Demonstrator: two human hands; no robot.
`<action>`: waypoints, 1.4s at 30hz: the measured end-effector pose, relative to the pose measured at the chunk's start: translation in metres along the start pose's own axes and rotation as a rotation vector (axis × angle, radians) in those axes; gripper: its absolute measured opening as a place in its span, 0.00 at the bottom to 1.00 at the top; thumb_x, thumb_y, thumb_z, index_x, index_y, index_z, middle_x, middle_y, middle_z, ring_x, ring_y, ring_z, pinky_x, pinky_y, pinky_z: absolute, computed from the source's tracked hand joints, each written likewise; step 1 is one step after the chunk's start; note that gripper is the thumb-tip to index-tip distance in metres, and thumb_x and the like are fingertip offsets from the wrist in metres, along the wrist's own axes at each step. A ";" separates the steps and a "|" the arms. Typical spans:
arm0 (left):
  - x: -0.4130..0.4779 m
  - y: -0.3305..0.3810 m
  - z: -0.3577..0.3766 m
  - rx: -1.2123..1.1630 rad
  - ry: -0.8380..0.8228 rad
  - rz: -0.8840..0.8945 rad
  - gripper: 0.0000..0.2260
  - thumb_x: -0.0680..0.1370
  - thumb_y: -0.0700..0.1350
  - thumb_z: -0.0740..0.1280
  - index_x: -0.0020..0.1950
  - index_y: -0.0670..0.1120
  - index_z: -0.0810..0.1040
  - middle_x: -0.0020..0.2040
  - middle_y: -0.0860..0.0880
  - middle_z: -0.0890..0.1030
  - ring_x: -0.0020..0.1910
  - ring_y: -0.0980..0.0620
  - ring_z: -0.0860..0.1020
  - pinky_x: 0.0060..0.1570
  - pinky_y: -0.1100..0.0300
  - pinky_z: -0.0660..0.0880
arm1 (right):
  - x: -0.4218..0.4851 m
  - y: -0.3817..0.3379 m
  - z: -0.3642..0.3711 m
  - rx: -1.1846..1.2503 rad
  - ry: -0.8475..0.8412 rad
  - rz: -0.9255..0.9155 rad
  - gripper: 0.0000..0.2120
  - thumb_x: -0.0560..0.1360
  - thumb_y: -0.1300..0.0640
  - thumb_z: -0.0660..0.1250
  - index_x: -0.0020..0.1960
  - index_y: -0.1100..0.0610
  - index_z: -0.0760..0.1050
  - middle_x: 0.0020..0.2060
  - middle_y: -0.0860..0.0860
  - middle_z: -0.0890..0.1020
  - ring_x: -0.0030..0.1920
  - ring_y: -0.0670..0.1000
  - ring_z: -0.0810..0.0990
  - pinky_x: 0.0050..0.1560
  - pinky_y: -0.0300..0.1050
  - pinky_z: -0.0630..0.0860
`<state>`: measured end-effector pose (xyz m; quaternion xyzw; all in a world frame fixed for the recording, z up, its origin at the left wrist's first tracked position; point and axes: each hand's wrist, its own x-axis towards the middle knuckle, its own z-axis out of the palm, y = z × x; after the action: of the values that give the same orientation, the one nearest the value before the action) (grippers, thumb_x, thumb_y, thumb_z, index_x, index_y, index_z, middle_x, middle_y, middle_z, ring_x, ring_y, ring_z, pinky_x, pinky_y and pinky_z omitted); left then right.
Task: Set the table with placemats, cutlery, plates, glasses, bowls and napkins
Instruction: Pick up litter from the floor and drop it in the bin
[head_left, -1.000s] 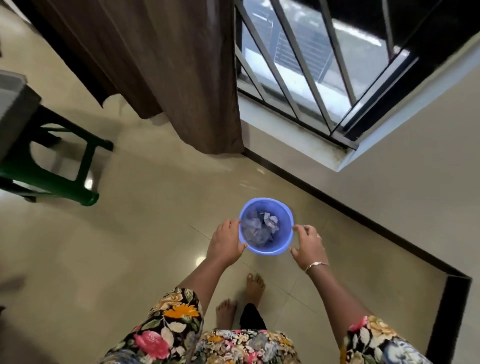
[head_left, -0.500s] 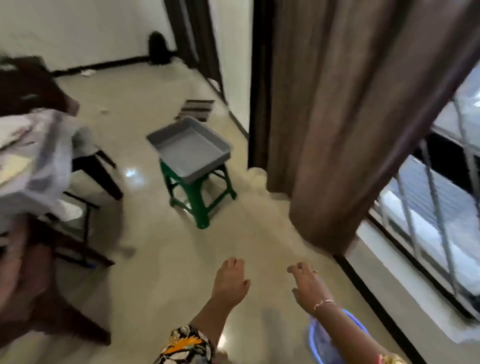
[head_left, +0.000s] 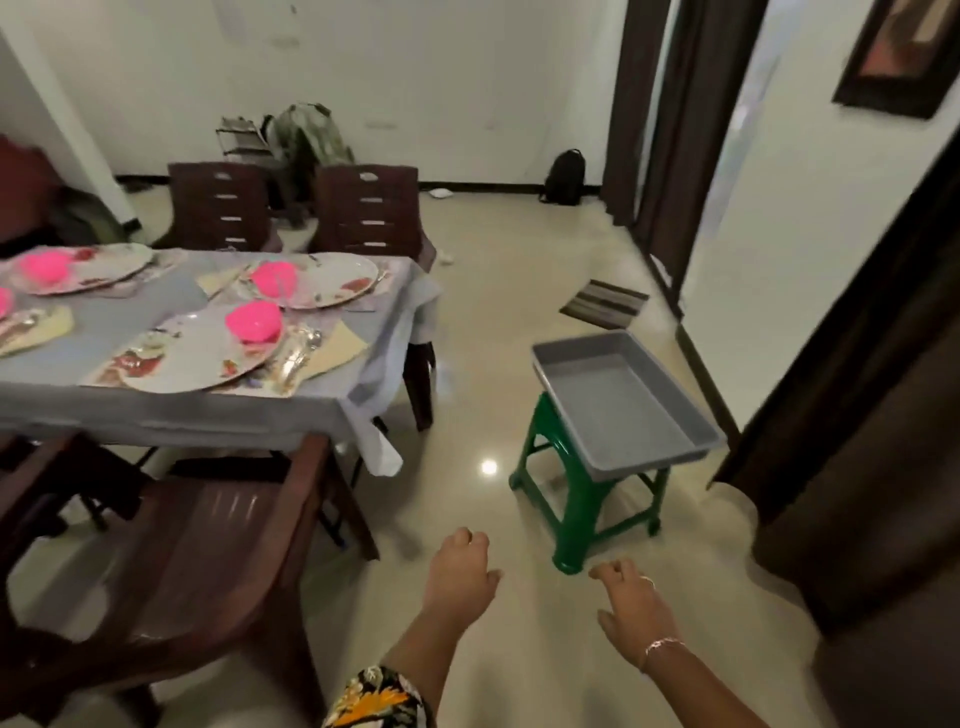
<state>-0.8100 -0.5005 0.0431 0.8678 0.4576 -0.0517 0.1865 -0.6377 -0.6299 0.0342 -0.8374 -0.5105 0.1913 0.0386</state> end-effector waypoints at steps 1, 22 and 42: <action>0.012 -0.011 -0.008 -0.008 0.013 -0.014 0.18 0.79 0.51 0.59 0.67 0.45 0.67 0.65 0.46 0.68 0.63 0.48 0.68 0.61 0.58 0.66 | 0.015 -0.011 -0.005 0.004 0.006 -0.013 0.22 0.76 0.57 0.62 0.68 0.49 0.64 0.64 0.49 0.67 0.62 0.50 0.70 0.63 0.39 0.69; 0.359 -0.085 -0.149 -0.070 0.151 -0.098 0.19 0.79 0.51 0.61 0.67 0.45 0.68 0.64 0.46 0.70 0.63 0.48 0.69 0.63 0.57 0.67 | 0.420 -0.088 -0.123 -0.019 0.052 -0.211 0.20 0.76 0.58 0.62 0.67 0.50 0.65 0.65 0.49 0.66 0.62 0.50 0.69 0.57 0.38 0.71; 0.757 -0.191 -0.324 0.132 0.215 0.041 0.18 0.78 0.49 0.63 0.64 0.41 0.69 0.62 0.42 0.71 0.61 0.42 0.69 0.60 0.53 0.64 | 0.842 -0.178 -0.227 -0.022 0.094 -0.157 0.20 0.75 0.56 0.64 0.66 0.52 0.67 0.62 0.51 0.68 0.61 0.52 0.71 0.56 0.42 0.71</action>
<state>-0.5559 0.3046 0.0931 0.8880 0.4525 0.0155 0.0800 -0.3637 0.2169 0.0530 -0.8032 -0.5744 0.1423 0.0682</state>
